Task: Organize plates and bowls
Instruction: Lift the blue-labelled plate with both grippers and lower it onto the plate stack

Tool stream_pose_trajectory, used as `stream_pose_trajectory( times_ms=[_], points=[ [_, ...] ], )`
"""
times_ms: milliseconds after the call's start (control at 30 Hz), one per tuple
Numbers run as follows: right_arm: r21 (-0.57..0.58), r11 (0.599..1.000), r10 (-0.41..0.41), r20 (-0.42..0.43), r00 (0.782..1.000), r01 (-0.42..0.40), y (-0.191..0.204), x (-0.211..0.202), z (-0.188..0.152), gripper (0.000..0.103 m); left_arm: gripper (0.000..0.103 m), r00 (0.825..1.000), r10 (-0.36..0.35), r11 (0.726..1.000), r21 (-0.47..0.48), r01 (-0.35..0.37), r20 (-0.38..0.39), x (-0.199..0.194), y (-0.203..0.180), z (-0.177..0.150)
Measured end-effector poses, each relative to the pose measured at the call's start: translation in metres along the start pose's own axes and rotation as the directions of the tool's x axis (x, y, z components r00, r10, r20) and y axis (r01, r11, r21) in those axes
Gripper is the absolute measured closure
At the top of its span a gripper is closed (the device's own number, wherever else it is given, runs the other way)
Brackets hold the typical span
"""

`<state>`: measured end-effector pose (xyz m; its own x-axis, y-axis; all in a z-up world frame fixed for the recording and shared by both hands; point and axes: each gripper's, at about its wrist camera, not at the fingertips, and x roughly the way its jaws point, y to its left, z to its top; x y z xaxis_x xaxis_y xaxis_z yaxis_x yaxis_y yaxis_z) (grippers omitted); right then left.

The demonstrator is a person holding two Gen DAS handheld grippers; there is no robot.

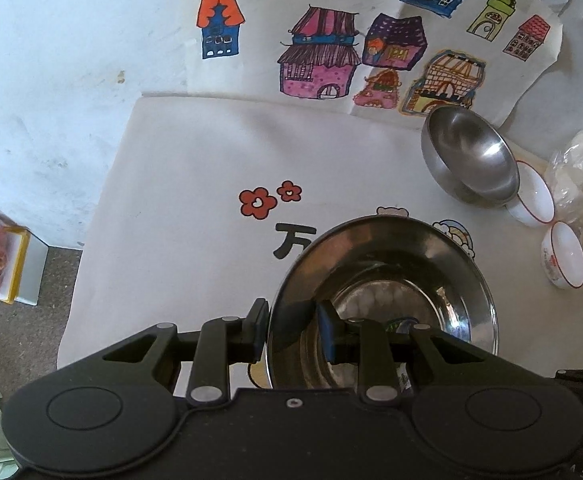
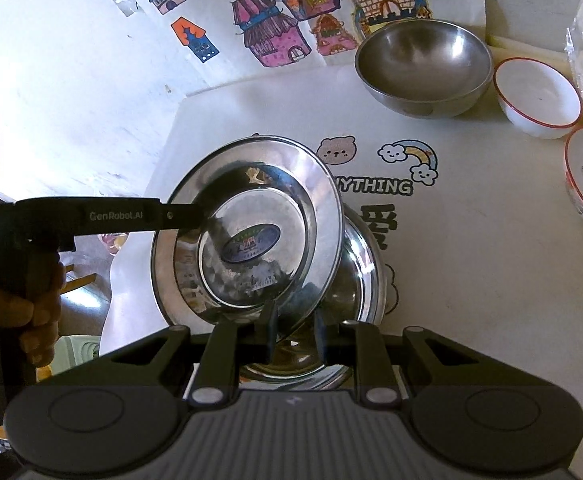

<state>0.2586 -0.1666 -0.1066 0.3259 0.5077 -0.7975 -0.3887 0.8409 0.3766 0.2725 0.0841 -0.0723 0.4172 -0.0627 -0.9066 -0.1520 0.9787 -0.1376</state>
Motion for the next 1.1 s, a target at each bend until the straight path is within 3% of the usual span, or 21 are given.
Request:
stream_pose_trajectory(
  times_ms=[1100],
  points=[
    [0.044, 0.999, -0.018, -0.045, 0.999, 0.02, -0.01, 0.003, -0.006, 0.079, 0.067, 0.996, 0.034, 0.994, 0.108, -0.025, -0.087, 0.016, -0.025, -0.024]
  ],
)
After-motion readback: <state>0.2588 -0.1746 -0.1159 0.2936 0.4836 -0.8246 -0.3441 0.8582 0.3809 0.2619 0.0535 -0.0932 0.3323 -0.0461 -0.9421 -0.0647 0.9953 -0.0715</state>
